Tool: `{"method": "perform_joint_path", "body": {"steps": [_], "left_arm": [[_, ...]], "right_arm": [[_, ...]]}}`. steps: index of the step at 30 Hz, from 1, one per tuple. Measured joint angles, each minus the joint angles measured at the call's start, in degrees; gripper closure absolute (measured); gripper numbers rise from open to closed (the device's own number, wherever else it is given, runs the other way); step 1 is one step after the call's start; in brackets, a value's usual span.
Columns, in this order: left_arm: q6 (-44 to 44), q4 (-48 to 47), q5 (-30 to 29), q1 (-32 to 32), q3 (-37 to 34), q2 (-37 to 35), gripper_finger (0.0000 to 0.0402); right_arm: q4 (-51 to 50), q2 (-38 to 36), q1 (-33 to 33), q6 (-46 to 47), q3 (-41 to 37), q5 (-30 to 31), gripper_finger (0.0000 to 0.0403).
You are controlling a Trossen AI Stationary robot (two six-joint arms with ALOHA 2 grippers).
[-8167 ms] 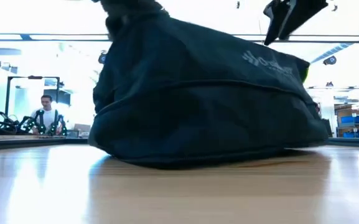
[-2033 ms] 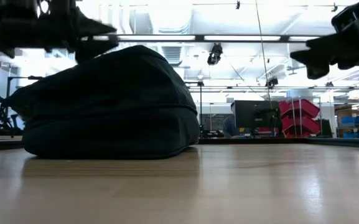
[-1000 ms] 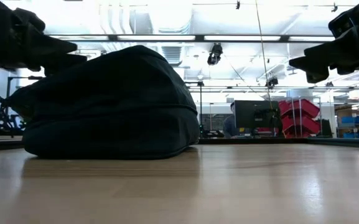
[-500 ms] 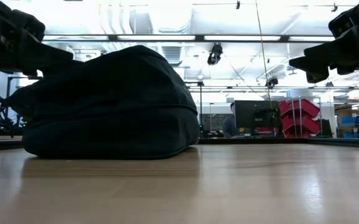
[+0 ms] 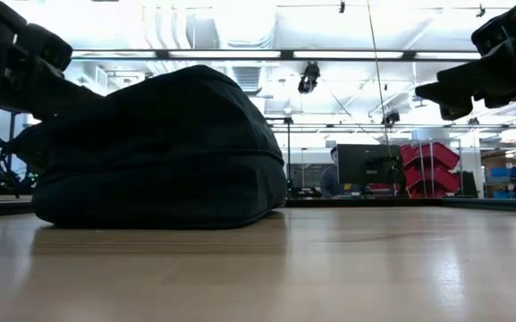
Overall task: Unpack backpack
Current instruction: Return to home position
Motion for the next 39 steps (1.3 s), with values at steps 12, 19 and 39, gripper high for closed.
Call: {"method": "perform_joint_path", "body": {"steps": [12,19,39], "left_arm": [[0.0,0.0,-0.1,0.0,0.0,2.1,0.0167],[0.0,0.0,-0.1,0.0,0.0,2.5,0.018],[0.0,0.0,-0.1,0.0,0.0,2.9,0.0156]], "right_arm": [[0.0,0.3,0.0,0.0,0.0,0.0,0.0203],[0.0,0.2,0.0,0.0,0.0,0.0,0.0202],[0.0,0.3,0.0,0.0,0.0,0.0,0.0203]]}}
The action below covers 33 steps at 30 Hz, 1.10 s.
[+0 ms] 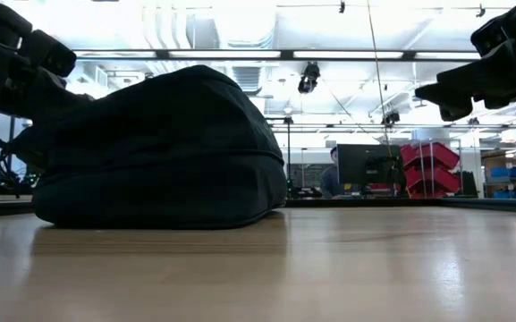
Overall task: Unpack backpack
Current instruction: Return to home position
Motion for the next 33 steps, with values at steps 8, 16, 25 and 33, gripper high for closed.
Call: {"method": "perform_joint_path", "body": {"steps": [8,16,25,33], "left_arm": [[0.0,0.0,0.0,0.0,0.0,0.4,0.0167],[0.0,0.0,0.0,0.0,0.0,0.7,0.018],[0.0,0.0,0.0,0.0,0.0,1.0,0.0165],[0.0,0.0,0.0,0.0,0.0,1.2,0.0155]], "right_arm": [[0.0,0.0,0.0,0.0,0.0,0.0,0.0202],[0.0,0.1,0.0,0.0,0.0,0.0,0.0202],[0.0,0.4,0.0,0.0,0.0,0.0,0.0202],[0.0,0.3,0.0,0.0,0.0,0.0,0.0203]]}}
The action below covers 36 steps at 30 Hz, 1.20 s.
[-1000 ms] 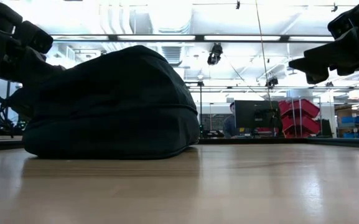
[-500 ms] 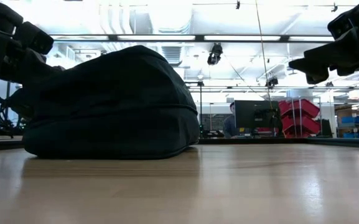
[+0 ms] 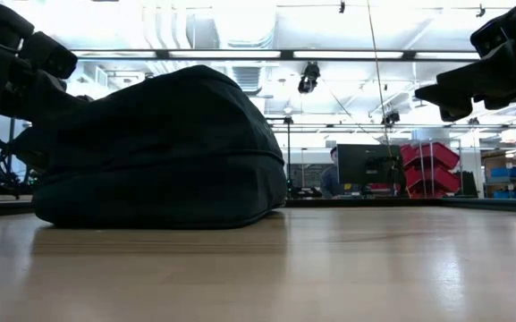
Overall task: Unpack backpack
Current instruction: Return to home position
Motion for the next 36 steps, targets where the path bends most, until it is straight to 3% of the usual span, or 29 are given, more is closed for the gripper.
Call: {"method": "perform_joint_path", "body": {"steps": [19,36], "left_arm": [[0.0,0.0,0.0,0.0,0.0,0.4,0.0179],[0.0,0.0,0.0,0.0,0.0,0.5,0.0154]], "right_arm": [[0.0,0.0,0.0,0.0,0.0,0.0,0.0203],[0.0,0.0,0.0,0.0,0.0,0.0,0.0203]]}}
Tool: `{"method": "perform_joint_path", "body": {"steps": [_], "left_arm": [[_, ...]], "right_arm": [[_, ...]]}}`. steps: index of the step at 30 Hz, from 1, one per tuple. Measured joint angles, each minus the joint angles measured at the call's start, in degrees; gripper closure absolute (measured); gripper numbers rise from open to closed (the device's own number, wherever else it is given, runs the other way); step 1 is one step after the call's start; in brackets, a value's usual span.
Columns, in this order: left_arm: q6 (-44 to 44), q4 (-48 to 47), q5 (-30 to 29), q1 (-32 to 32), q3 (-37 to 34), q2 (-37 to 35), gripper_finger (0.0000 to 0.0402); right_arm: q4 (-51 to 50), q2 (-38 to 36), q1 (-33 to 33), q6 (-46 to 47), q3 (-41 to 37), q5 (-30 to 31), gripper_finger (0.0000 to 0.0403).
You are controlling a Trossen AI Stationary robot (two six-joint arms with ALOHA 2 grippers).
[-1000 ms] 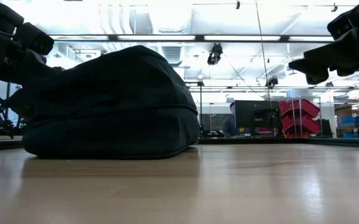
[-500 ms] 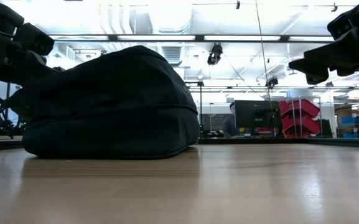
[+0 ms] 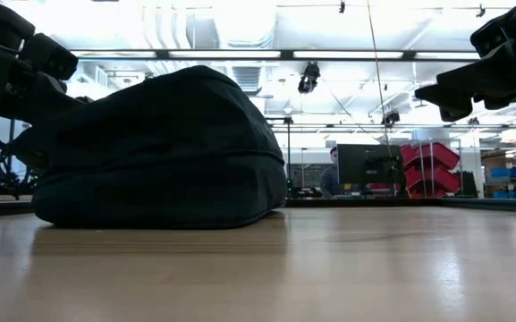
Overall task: Unpack backpack
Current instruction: Return to home position
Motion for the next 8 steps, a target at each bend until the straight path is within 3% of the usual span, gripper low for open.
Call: {"method": "perform_joint_path", "body": {"steps": [8], "left_arm": [[0.0,0.0,0.0,0.0,0.0,0.1,0.0164]], "right_arm": [[0.0,0.0,0.0,0.0,0.0,0.0,0.0202]]}}
